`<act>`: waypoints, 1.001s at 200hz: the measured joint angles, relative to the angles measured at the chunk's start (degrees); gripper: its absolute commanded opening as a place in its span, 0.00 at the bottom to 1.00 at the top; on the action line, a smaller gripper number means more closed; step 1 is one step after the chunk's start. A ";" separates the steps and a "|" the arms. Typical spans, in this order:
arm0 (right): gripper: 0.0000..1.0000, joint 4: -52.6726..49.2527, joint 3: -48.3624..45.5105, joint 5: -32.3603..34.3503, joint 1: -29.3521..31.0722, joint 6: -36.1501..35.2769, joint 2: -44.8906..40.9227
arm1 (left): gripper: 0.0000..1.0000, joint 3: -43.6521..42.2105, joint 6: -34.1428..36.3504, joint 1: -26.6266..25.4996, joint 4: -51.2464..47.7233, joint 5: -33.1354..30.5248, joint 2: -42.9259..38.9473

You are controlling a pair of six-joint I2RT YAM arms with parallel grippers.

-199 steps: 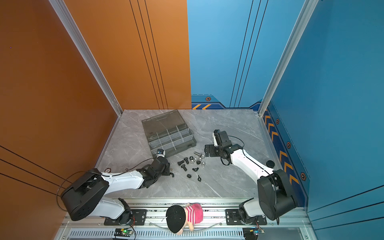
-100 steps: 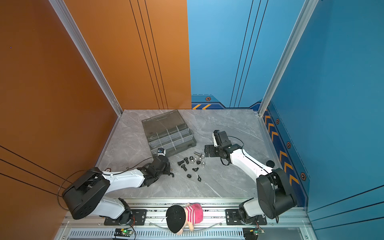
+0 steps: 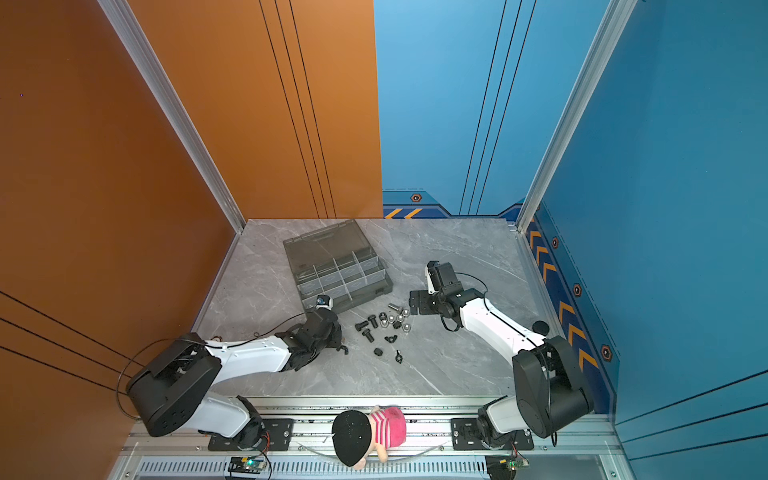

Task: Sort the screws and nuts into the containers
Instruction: 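Lower the left gripper around a brass wing nut beside the box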

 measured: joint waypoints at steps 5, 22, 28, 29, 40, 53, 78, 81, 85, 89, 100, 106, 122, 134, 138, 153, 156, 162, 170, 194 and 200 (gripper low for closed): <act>0.98 -0.02 0.00 0.00 0.00 0.00 0.00 | 0.32 0.02 -0.02 0.07 -0.07 0.02 0.11; 0.98 -0.02 0.00 0.00 0.00 0.00 0.02 | 0.32 0.07 -0.04 0.09 -0.42 0.04 0.22; 0.98 -0.02 0.00 0.00 0.00 -0.02 0.02 | 0.32 0.09 -0.04 0.11 -0.55 0.04 0.22; 0.98 -0.02 0.00 0.00 0.00 -0.02 0.02 | 0.32 0.09 -0.04 0.11 -0.59 0.04 0.22; 0.98 0.00 0.00 0.00 0.00 -0.02 0.02 | 0.32 0.26 -0.07 0.11 -0.94 0.04 0.22; 0.98 -0.02 0.00 0.00 0.00 -0.02 0.02 | 0.33 0.50 -0.09 0.11 -1.07 0.04 0.22; 0.98 -0.02 0.00 0.00 0.00 -0.02 0.02 | 0.33 0.98 -0.31 0.15 -1.38 0.07 0.22; 0.98 -0.02 0.00 0.00 0.00 -0.02 0.02 | 0.33 1.05 -0.37 0.17 -1.49 0.07 0.22; 0.98 -0.02 0.00 0.00 0.00 -0.02 0.02 | 0.33 1.14 -0.42 0.28 -1.55 0.09 0.22; 0.98 -0.02 0.00 0.00 0.00 -0.02 0.02 | 0.33 1.22 -0.44 0.35 -1.70 0.17 0.22; 0.98 -0.02 0.00 0.00 0.00 -0.02 0.02 | 0.33 1.55 -0.46 0.61 -2.12 0.22 0.22; 0.98 -0.02 0.00 0.00 0.00 -0.02 0.02 | 0.34 1.77 -0.46 0.72 -2.36 0.24 0.22; 0.98 -0.02 0.00 0.00 0.00 -0.02 0.02 | 0.34 2.10 -0.46 0.81 -2.80 0.24 0.22; 0.98 -0.02 0.00 0.00 0.00 -0.02 0.02 | 0.34 2.34 -0.50 0.85 -3.08 0.24 0.26; 0.98 -0.02 -0.02 0.00 0.00 -0.02 0.02 | 0.34 2.40 -0.50 0.85 -3.19 0.24 0.31; 0.98 -0.02 -0.02 0.00 0.00 -0.04 0.02 | 0.35 2.62 -0.70 1.05 -3.58 0.26 0.44; 0.98 -0.02 -0.02 0.00 0.00 -0.04 0.02 | 0.34 2.64 -0.72 1.09 -3.63 0.26 0.44; 0.98 -0.02 -0.07 0.00 0.00 -0.02 0.02 | 0.34 2.69 -0.87 1.16 -3.76 0.24 0.55; 0.98 -0.02 -0.11 0.00 0.00 -0.04 0.02 | 0.34 2.82 -0.90 1.22 -3.98 0.26 0.66; 0.98 0.00 -0.22 0.00 0.00 -0.04 0.02 | 0.35 2.93 -0.92 1.25 -4.44 0.26 0.92; 0.98 -0.02 -0.24 0.00 0.00 -0.04 0.02 | 0.35 2.93 -0.92 1.25 -4.55 0.26 0.96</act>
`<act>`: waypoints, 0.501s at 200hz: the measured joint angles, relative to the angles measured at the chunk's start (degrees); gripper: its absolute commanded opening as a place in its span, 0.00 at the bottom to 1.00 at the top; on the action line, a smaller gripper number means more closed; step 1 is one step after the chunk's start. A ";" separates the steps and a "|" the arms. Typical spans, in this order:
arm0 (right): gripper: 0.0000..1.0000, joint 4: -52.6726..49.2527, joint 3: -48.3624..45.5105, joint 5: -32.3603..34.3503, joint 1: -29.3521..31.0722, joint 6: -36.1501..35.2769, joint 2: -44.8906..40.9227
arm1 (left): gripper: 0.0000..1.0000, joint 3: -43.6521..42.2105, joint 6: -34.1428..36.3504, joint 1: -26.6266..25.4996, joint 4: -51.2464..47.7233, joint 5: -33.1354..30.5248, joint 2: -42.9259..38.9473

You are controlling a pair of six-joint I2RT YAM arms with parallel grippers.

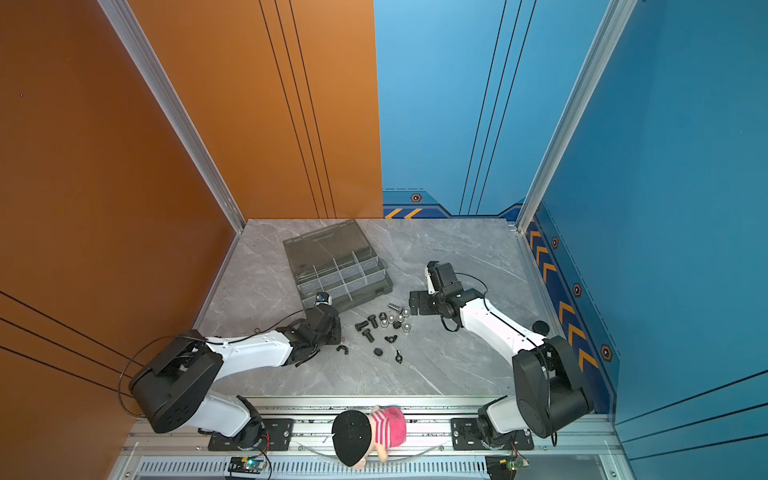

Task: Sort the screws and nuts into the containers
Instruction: 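Lower the left gripper around a brass wing nut beside the box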

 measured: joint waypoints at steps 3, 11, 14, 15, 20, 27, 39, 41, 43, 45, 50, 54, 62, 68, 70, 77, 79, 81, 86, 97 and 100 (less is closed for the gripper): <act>0.98 0.00 -0.02 0.00 0.00 0.00 0.00 | 0.35 0.00 0.00 0.00 -0.04 0.00 0.00; 0.98 0.00 -0.04 0.00 0.00 0.00 0.00 | 0.35 0.00 0.00 0.04 -0.22 0.00 0.00; 0.98 0.00 -0.07 0.00 0.00 0.00 0.00 | 0.35 0.02 0.00 0.07 -0.31 0.00 0.00; 0.98 0.00 -0.07 0.00 0.00 0.00 0.00 | 0.35 0.02 0.00 0.07 -0.31 0.00 0.00; 0.98 0.02 -0.13 0.00 0.00 0.00 0.00 | 0.35 0.02 0.00 0.11 -0.42 0.00 0.00; 0.98 0.02 -0.22 0.00 0.00 0.00 0.00 | 0.35 0.02 0.00 0.20 -0.57 0.00 0.00; 0.98 0.00 -0.42 0.00 0.00 0.00 0.00 | 0.35 0.02 0.00 0.24 -0.74 0.00 0.00; 0.98 0.00 -0.46 0.00 0.00 0.00 0.00 | 0.35 0.04 0.00 0.24 -0.83 -0.02 0.00; 0.98 0.00 -0.48 0.00 0.00 0.00 0.00 | 0.35 0.07 0.00 0.24 -0.85 0.00 0.00; 0.98 0.00 -0.50 0.00 0.00 0.00 0.00 | 0.35 0.07 0.00 0.24 -0.90 0.00 0.00; 0.98 0.00 -0.55 0.00 0.00 0.00 0.00 | 0.35 0.11 0.02 0.24 -1.01 0.00 0.00; 0.98 0.02 -0.59 0.00 0.00 0.00 0.00 | 0.35 0.11 0.02 0.24 -1.03 0.00 0.00; 0.98 0.02 -0.63 0.00 0.00 0.00 0.00 | 0.35 0.13 0.02 0.31 -1.01 0.00 0.00; 0.98 0.00 -0.63 0.00 0.00 0.00 0.00 | 0.35 0.20 0.02 0.31 -1.03 0.00 0.02; 0.98 0.00 -0.63 0.00 0.00 0.00 0.00 | 0.35 0.22 0.02 0.35 -1.03 0.00 0.02; 0.98 0.00 -0.66 0.00 0.00 0.00 0.00 | 0.35 0.35 0.02 0.46 -1.03 0.00 0.07; 0.98 0.02 -0.66 0.00 0.00 0.00 0.00 | 0.35 0.39 0.02 0.48 -1.01 0.00 0.11; 0.98 0.00 -0.68 0.00 0.00 0.00 0.00 | 0.35 0.46 0.02 0.52 -1.01 0.00 0.11; 0.98 0.00 -0.68 0.00 0.00 0.00 0.00 | 0.35 0.59 0.04 0.63 -1.01 0.00 0.17; 0.98 0.00 -0.70 0.00 0.00 0.00 0.00 | 0.35 0.76 0.04 0.72 -0.98 0.00 0.26; 0.98 0.02 -0.72 0.00 0.00 0.00 0.00 | 0.35 0.76 0.04 0.74 -0.96 0.00 0.31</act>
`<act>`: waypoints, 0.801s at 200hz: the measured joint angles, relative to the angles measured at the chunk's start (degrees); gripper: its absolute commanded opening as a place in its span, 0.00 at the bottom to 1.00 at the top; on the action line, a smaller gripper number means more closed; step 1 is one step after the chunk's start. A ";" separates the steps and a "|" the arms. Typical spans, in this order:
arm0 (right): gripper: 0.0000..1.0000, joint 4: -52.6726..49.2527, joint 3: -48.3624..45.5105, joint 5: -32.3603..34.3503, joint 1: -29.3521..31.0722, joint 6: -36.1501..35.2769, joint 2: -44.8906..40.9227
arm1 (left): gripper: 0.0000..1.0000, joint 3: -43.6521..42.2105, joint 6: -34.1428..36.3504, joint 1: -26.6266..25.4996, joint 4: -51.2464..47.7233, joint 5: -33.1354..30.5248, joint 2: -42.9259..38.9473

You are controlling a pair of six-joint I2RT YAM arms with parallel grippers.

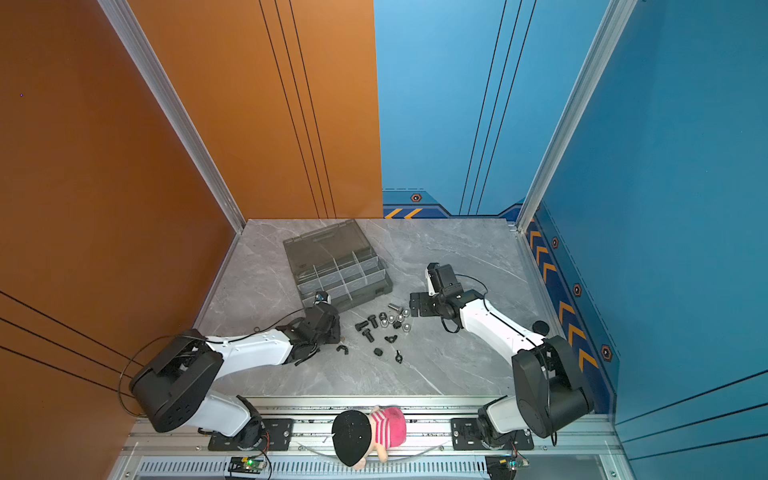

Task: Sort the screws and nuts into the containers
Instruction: 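Lower the left gripper around a brass wing nut beside the box, then close the left gripper on the brass wing nut and lift it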

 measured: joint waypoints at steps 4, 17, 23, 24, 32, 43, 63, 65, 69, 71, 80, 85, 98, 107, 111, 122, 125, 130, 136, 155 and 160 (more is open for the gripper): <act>0.98 0.00 0.00 0.00 0.00 0.00 0.00 | 0.35 0.07 0.00 0.00 0.00 0.00 0.09; 0.98 -0.02 -0.02 0.00 0.00 0.00 0.00 | 0.35 0.09 0.00 0.04 0.02 0.00 0.42; 0.98 0.00 -0.02 -0.02 0.00 0.00 0.00 | 0.35 0.09 0.00 0.11 0.02 0.02 0.57; 0.98 -0.02 -0.02 -0.02 0.00 0.00 0.00 | 0.35 0.09 0.00 0.11 0.02 0.02 0.59; 0.98 0.00 -0.02 0.00 0.00 0.00 0.00 | 0.35 0.09 0.00 0.11 0.07 0.00 0.83; 0.98 -0.02 -0.07 0.00 0.00 0.00 0.00 | 0.34 0.15 0.00 0.15 0.39 0.02 0.98; 0.98 -0.02 -0.07 -0.02 0.00 0.00 0.00 | 0.34 0.37 0.00 0.22 1.31 0.02 1.62; 0.98 -0.02 -0.07 -0.02 0.00 0.00 0.00 | 0.34 0.39 0.00 0.22 1.36 0.02 1.64; 0.98 0.00 -0.07 -0.02 0.00 0.00 0.00 | 0.33 0.42 0.00 0.22 1.53 0.02 1.77; 0.98 -0.02 -0.07 -0.02 0.00 0.00 0.00 | 0.33 0.42 0.00 0.22 1.60 0.02 1.79; 0.98 -0.02 -0.07 -0.02 -0.02 0.00 0.00 | 0.33 0.42 0.00 0.22 1.92 0.00 1.95; 0.98 0.00 -0.07 -0.02 -0.04 0.00 0.00 | 0.33 0.42 0.00 0.22 2.10 0.00 2.05; 0.98 -0.02 -0.07 -0.02 -0.04 0.00 0.00 | 0.32 0.44 0.00 0.22 2.62 0.00 2.27; 0.98 -0.02 -0.07 -0.02 -0.07 0.00 0.00 | 0.32 0.48 0.00 0.22 2.89 0.00 2.45; 0.98 -0.02 -0.07 0.00 -0.07 0.00 0.00 | 0.32 0.52 0.00 0.22 3.02 0.00 2.54; 0.98 -0.02 -0.07 -0.02 -0.07 0.00 0.00 | 0.32 0.66 0.00 0.22 3.13 0.00 2.71; 0.98 -0.02 -0.07 -0.02 -0.07 0.00 0.00 | 0.32 0.70 0.00 0.22 3.15 0.00 2.80; 0.98 0.00 -0.07 -0.02 -0.07 0.00 0.00 | 0.31 0.74 0.02 0.22 3.26 0.00 2.89; 0.98 0.00 -0.07 -0.02 -0.07 0.00 0.00 | 0.31 0.76 0.00 0.22 3.41 -0.02 2.97; 0.98 0.00 -0.07 -0.02 -0.11 0.00 0.00 | 0.29 0.83 0.00 0.22 3.54 -0.02 3.13; 0.98 -0.02 -0.09 -0.02 -0.11 0.00 0.00 | 0.28 0.83 0.00 0.22 3.61 -0.02 3.15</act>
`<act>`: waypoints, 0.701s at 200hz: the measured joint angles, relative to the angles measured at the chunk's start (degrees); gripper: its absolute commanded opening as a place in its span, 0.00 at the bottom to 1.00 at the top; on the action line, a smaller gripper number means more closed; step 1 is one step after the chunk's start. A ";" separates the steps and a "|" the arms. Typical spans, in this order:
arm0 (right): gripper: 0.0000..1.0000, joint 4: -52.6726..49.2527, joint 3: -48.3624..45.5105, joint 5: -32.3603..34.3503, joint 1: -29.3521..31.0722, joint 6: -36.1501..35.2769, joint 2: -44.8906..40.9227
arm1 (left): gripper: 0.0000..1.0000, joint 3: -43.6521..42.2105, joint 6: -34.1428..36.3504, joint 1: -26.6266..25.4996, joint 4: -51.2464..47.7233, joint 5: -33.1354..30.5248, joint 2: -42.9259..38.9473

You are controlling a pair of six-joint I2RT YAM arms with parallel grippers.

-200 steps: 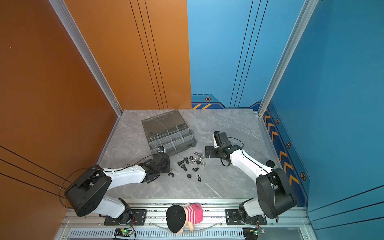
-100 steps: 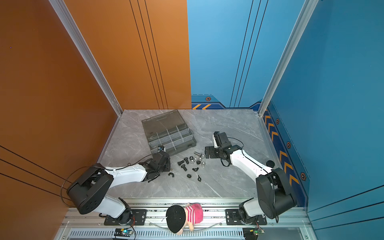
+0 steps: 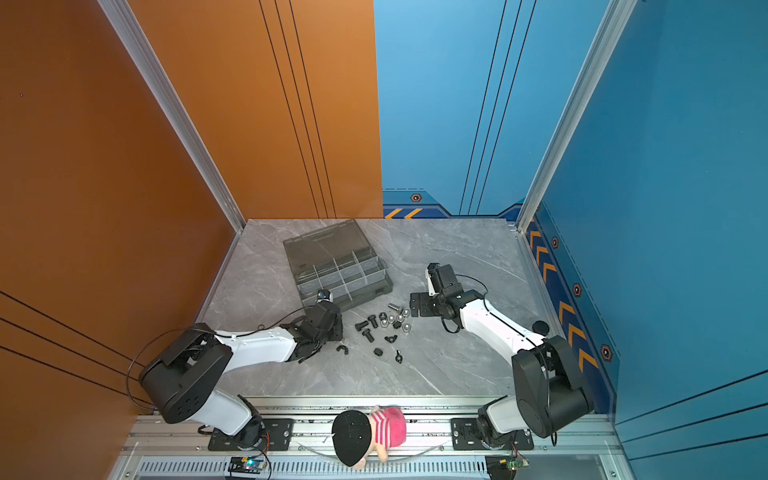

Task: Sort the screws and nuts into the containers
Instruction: 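Close the left gripper on the brass wing nut and lift it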

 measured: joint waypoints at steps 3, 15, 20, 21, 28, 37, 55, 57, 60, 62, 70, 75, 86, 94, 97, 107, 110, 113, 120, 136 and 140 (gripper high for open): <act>0.98 0.00 0.00 0.00 0.00 0.00 0.00 | 0.28 0.00 0.02 0.00 0.02 0.00 0.02; 0.98 0.00 0.00 0.00 0.00 -0.02 0.00 | 0.27 0.00 0.00 0.04 0.04 0.00 0.04; 0.98 0.00 0.00 0.00 0.00 0.00 0.00 | 0.26 0.00 0.00 0.04 0.04 0.00 0.07; 0.98 0.02 0.00 0.00 0.00 0.00 0.00 | 0.26 0.00 0.00 0.04 0.04 0.00 0.07; 0.97 0.00 0.02 0.00 0.00 0.00 0.00 | 0.25 0.00 0.02 0.04 0.04 0.00 0.07; 0.97 0.00 0.00 0.00 0.00 0.00 0.00 | 0.24 0.00 0.02 0.04 0.04 0.00 0.07; 0.97 0.00 0.00 -0.02 0.00 0.00 0.00 | 0.22 0.00 -0.02 0.04 0.04 0.00 0.07; 0.97 0.00 0.00 -0.02 0.00 0.00 0.00 | 0.21 0.00 0.02 0.02 0.04 0.02 0.07; 0.97 0.00 0.00 -0.02 0.00 0.00 0.00 | 0.21 0.00 0.00 0.02 0.04 0.02 0.07; 0.97 0.02 0.02 -0.02 0.00 -0.02 0.00 | 0.21 0.00 0.00 0.04 0.04 0.00 0.07; 0.97 0.00 0.00 0.00 0.00 -0.02 0.00 | 0.20 0.02 0.02 0.04 0.09 0.00 0.07; 0.97 0.00 0.00 -0.02 0.00 0.00 0.00 | 0.20 0.02 0.02 0.04 0.11 0.00 0.07; 0.97 0.00 0.00 -0.02 0.00 0.00 0.00 | 0.18 0.02 0.00 0.04 0.26 0.00 0.07; 0.97 0.00 0.00 -0.02 0.00 -0.02 0.00 | 0.17 0.02 0.00 0.04 0.33 0.00 0.07; 0.97 0.00 0.00 -0.02 0.00 0.00 0.00 | 0.16 0.04 0.04 0.04 0.31 0.02 0.07; 0.97 0.00 0.00 -0.02 -0.02 0.00 0.00 | 0.13 0.07 0.00 0.02 0.31 0.02 0.07; 0.97 0.00 0.00 -0.02 -0.04 0.00 0.00 | 0.12 0.07 0.00 0.04 0.31 0.00 0.07; 0.97 0.02 0.00 -0.02 -0.07 0.00 0.00 | 0.10 0.07 0.00 0.02 0.31 0.02 0.07; 0.97 0.00 0.00 -0.02 -0.04 -0.02 0.00 | 0.08 0.07 0.00 0.04 0.31 0.02 0.07; 0.97 0.02 0.00 -0.02 -0.07 0.00 0.00 | 0.04 0.17 0.00 0.04 0.28 0.26 0.07; 0.97 0.00 0.00 -0.02 -0.07 -0.02 0.00 | 0.04 0.22 0.00 0.02 0.24 0.39 0.07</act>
